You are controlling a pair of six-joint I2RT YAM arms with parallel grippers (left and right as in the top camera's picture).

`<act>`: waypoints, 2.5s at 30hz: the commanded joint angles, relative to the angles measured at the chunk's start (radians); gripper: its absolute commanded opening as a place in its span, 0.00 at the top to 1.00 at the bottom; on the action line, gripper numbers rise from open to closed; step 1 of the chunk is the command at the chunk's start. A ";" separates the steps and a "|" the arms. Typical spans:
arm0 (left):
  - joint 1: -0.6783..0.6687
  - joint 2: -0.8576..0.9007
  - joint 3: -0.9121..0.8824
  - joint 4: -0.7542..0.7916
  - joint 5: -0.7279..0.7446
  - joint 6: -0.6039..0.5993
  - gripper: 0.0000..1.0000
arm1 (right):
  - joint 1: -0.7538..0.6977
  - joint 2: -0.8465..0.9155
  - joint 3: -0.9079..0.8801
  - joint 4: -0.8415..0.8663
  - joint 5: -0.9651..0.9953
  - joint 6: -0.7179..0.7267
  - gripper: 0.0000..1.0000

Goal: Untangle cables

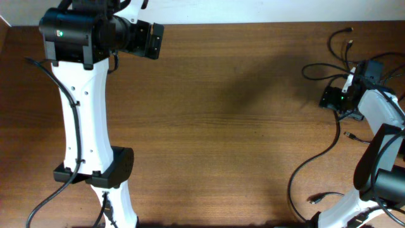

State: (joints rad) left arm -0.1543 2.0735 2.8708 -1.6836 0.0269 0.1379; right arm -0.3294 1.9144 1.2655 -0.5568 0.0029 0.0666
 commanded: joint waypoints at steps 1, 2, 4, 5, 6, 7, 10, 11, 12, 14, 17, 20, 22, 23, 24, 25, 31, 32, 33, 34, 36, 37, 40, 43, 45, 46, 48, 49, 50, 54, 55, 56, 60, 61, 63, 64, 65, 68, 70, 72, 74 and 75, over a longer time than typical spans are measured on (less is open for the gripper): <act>-0.002 -0.023 0.012 -0.001 0.003 0.016 0.01 | 0.002 -0.002 -0.005 0.016 0.013 -0.011 0.11; -0.002 -0.023 0.012 -0.001 0.003 0.016 0.01 | 0.002 0.004 -0.014 0.023 0.013 -0.011 0.11; -0.002 -0.023 0.012 -0.001 0.003 0.016 0.01 | 0.002 0.022 -0.024 0.033 0.013 -0.011 0.11; -0.002 -0.023 0.012 0.000 0.003 0.016 0.01 | 0.002 0.034 -0.024 0.034 0.012 -0.010 0.11; -0.002 -0.023 0.012 0.000 0.003 0.016 0.01 | 0.003 0.039 -0.024 0.035 0.009 -0.010 0.11; -0.002 -0.023 0.012 0.000 0.003 0.016 0.01 | 0.003 0.043 -0.024 0.037 0.009 -0.010 0.11; -0.002 -0.023 0.012 0.000 0.003 0.016 0.01 | 0.002 0.045 -0.024 0.037 0.010 -0.010 0.13; -0.002 -0.023 0.012 0.001 0.003 0.016 0.01 | 0.002 0.045 -0.024 0.036 0.009 -0.010 0.14; -0.002 -0.023 0.012 0.002 0.003 0.016 0.01 | 0.002 0.045 -0.024 0.036 0.009 -0.010 0.14; -0.002 -0.023 0.012 0.003 0.003 0.016 0.01 | 0.002 0.045 -0.024 0.033 0.009 -0.011 0.36; -0.002 -0.023 0.012 0.004 0.003 0.016 0.01 | 0.002 0.046 -0.026 0.028 0.009 -0.011 0.96; -0.002 -0.023 0.012 0.004 0.003 0.016 0.01 | 0.002 0.047 -0.034 0.029 0.009 -0.010 0.96; -0.002 -0.023 0.012 0.004 0.003 0.016 0.01 | 0.002 0.047 -0.037 0.030 0.010 -0.011 0.95; -0.002 -0.023 0.012 0.003 0.003 0.016 0.01 | 0.002 0.047 -0.037 0.030 0.010 -0.011 0.83; -0.002 -0.023 0.012 0.003 0.003 0.016 0.01 | 0.002 0.047 -0.037 0.029 0.009 -0.010 0.47; -0.002 -0.023 0.012 0.003 0.003 0.016 0.01 | 0.002 0.047 -0.037 0.029 0.009 -0.010 0.22; -0.002 -0.023 0.012 0.007 0.003 0.016 0.01 | 0.002 0.047 -0.037 0.028 0.009 -0.011 0.16; -0.002 -0.023 0.012 0.007 0.003 0.016 0.01 | 0.002 0.047 -0.037 0.028 0.009 -0.011 0.16; -0.002 -0.023 0.012 0.006 0.003 0.016 0.01 | 0.002 0.047 -0.037 0.029 0.010 -0.011 0.16; -0.002 -0.023 0.012 0.007 0.003 0.016 0.01 | 0.002 0.047 -0.039 0.030 0.010 -0.011 0.16; -0.002 -0.023 0.012 0.006 0.003 0.016 0.01 | 0.002 0.048 -0.046 0.035 0.009 -0.011 0.18; -0.002 -0.023 0.012 0.006 0.003 0.016 0.01 | 0.002 0.051 -0.050 0.037 0.009 -0.011 0.19; -0.002 -0.023 0.012 0.007 0.003 0.016 0.01 | 0.002 0.064 -0.066 0.047 0.009 -0.011 0.19; -0.002 -0.023 0.012 0.007 0.003 0.016 0.01 | 0.002 0.071 -0.078 0.061 0.009 -0.011 0.19; -0.002 -0.023 0.012 0.007 0.003 0.016 0.01 | 0.002 0.071 -0.078 0.067 0.008 -0.011 0.33; -0.002 -0.023 0.012 0.007 0.003 0.016 0.01 | 0.002 0.071 -0.078 0.069 0.009 -0.012 0.95; -0.002 -0.023 0.012 0.007 0.003 0.016 0.01 | 0.003 0.071 -0.078 0.079 0.004 -0.016 0.96; -0.002 -0.023 0.012 0.007 0.003 0.016 0.01 | 0.003 0.071 -0.078 0.082 0.000 -0.023 0.96; -0.002 -0.023 0.012 0.007 0.003 0.016 0.01 | 0.004 0.071 -0.078 0.085 -0.008 -0.035 0.96; -0.002 -0.023 0.012 0.007 0.003 0.016 0.01 | 0.013 0.071 -0.077 0.117 -0.022 -0.036 0.96; -0.002 -0.023 0.012 0.007 0.003 0.016 0.01 | 0.016 0.071 -0.076 0.123 -0.022 -0.036 0.96; -0.002 -0.023 0.012 0.007 0.003 0.016 0.01 | 0.021 0.071 -0.071 0.127 -0.023 -0.036 0.96; -0.002 -0.023 0.012 0.014 0.003 0.016 0.01 | 0.052 0.071 -0.013 0.117 -0.026 -0.037 0.96; -0.002 -0.023 0.012 0.018 0.003 0.016 0.01 | 0.057 0.071 0.000 0.111 -0.026 -0.037 0.96; -0.002 -0.023 0.012 0.022 0.003 0.016 0.01 | 0.074 0.071 0.057 0.077 -0.032 -0.043 0.96; -0.002 -0.023 0.012 0.022 0.003 0.016 0.01 | 0.082 0.071 0.094 0.049 -0.041 -0.059 0.96; -0.002 -0.023 0.012 0.021 0.003 0.016 0.01 | 0.085 0.071 0.119 0.030 -0.042 -0.063 0.96; -0.002 -0.023 0.012 0.018 0.004 0.016 0.01 | 0.100 0.071 0.262 -0.077 -0.044 -0.068 0.96; -0.002 -0.023 0.012 0.010 0.004 0.016 0.01 | 0.101 0.071 0.350 -0.134 -0.050 -0.067 0.96; -0.002 -0.023 0.012 0.006 0.004 0.016 0.01 | 0.105 0.071 0.426 -0.178 -0.056 -0.068 0.96; -0.002 -0.023 0.012 0.006 0.004 0.016 0.01 | 0.116 0.071 0.478 -0.203 -0.056 -0.067 0.96; -0.002 -0.023 0.012 0.006 0.004 0.016 0.01 | 0.124 0.071 0.489 -0.202 -0.056 -0.067 0.96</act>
State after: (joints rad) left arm -0.1543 2.0735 2.8708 -1.6791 0.0269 0.1379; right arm -0.2325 1.9835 1.6894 -0.7490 -0.0399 0.0021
